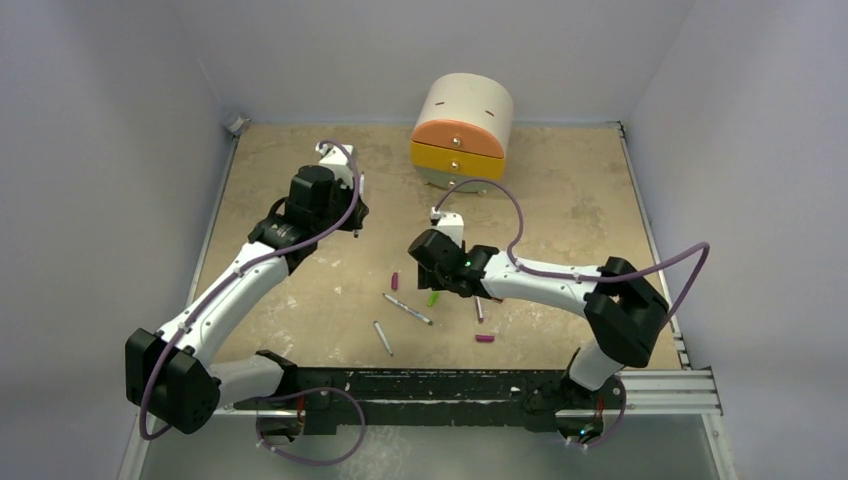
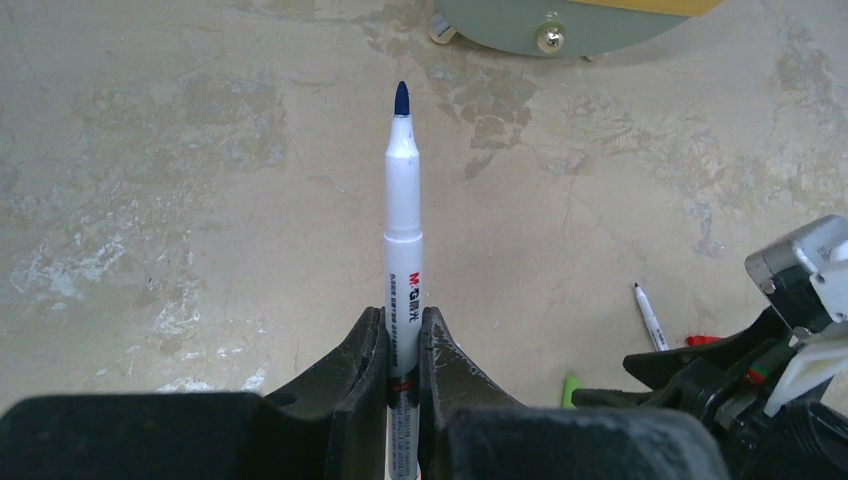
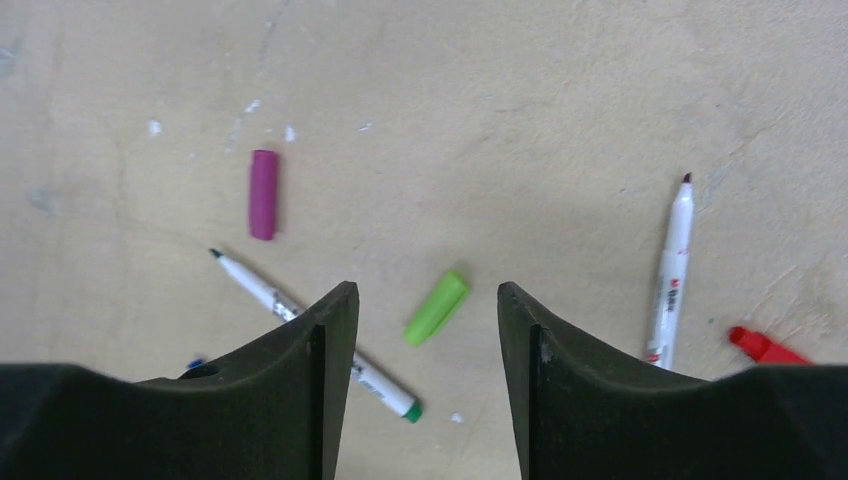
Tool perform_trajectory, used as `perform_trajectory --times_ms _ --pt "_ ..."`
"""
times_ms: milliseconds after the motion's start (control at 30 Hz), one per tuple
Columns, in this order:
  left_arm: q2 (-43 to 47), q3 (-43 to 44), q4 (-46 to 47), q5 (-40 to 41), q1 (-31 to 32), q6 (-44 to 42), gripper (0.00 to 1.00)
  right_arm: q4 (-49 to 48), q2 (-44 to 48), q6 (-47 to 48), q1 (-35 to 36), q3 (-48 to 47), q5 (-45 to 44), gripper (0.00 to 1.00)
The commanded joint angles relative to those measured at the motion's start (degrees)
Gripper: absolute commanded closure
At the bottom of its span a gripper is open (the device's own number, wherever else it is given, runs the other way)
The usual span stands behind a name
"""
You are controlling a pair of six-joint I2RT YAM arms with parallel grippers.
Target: Insert the pens into the pen caps
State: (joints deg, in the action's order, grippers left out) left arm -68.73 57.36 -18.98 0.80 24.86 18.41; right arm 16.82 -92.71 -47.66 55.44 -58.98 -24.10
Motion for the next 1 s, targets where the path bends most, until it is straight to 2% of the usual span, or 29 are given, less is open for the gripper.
perform_trajectory --times_ms 0,200,300,667,967 --pt "2.45 0.09 2.02 -0.50 -0.14 -0.18 1.00 5.91 -0.98 -10.62 2.26 -2.58 -5.51 0.45" --pt "2.36 0.14 1.68 0.42 0.01 -0.09 1.00 9.77 -4.85 -24.04 4.70 -2.33 -4.91 0.55" --pt "2.92 -0.18 1.98 0.60 0.27 0.10 1.00 11.12 -6.18 -27.57 4.91 -2.98 -4.99 0.57" --pt "3.76 -0.08 0.94 3.72 3.15 -0.66 1.00 13.42 -10.33 -29.37 5.29 -5.66 -3.60 0.59" --pt "3.78 0.00 0.84 3.64 3.26 -0.75 1.00 13.84 -11.89 -27.00 5.21 -6.49 -4.03 0.62"
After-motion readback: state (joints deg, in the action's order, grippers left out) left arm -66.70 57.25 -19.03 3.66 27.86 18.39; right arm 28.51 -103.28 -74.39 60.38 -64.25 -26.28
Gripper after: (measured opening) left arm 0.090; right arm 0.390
